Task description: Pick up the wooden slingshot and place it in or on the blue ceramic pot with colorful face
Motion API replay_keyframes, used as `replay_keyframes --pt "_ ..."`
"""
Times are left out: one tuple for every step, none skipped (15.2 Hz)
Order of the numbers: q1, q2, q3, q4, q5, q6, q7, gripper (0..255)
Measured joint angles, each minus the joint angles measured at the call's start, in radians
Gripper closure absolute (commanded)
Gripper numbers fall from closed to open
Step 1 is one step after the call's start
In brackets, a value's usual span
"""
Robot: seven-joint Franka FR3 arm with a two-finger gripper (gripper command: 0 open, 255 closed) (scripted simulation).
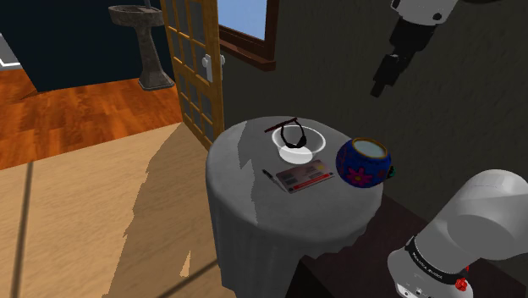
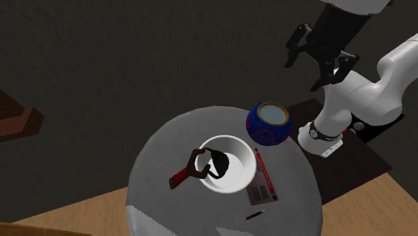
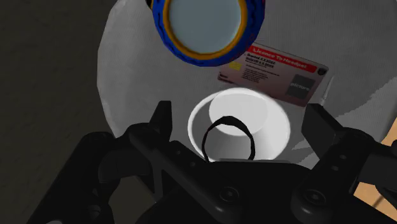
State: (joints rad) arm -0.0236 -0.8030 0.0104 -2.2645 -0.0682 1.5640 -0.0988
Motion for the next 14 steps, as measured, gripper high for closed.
replay_keyframes --pt "0.0 0.0 0.0 0.0 0.0 0.0 0.0 0" --pt "0.002 0.004 -0.007 -0.013 -0.002 0.021 -0.011 0" --pt "0.006 0.007 -0.015 -0.03 -0.003 0.049 -0.025 0" --pt "0.012 0.018 -0.023 -0.051 -0.004 0.091 -0.041 0" --pt "0.015 0.021 -0.038 -0.08 -0.008 0.134 -0.063 0" --pt "0.019 0.031 -0.053 -0.101 -0.012 0.176 -0.087 0" --pt "0.023 0.047 -0.072 -0.113 -0.017 0.217 -0.115 0" --pt "0.029 0.072 -0.085 -0.123 -0.018 0.263 -0.136 0" --pt "0.036 0.086 -0.094 -0.138 -0.017 0.304 -0.155 0" --pt "0.043 0.106 -0.106 -0.155 -0.016 0.352 -0.176 0" --pt "0.047 0.13 -0.126 -0.173 -0.018 0.404 -0.205 0" --pt "0.055 0.146 -0.137 -0.181 -0.015 0.441 -0.227 0" --pt "0.06 0.168 -0.157 -0.194 -0.015 0.487 -0.257 0" --pt "0.071 0.2 -0.168 -0.198 -0.009 0.533 -0.279 0"
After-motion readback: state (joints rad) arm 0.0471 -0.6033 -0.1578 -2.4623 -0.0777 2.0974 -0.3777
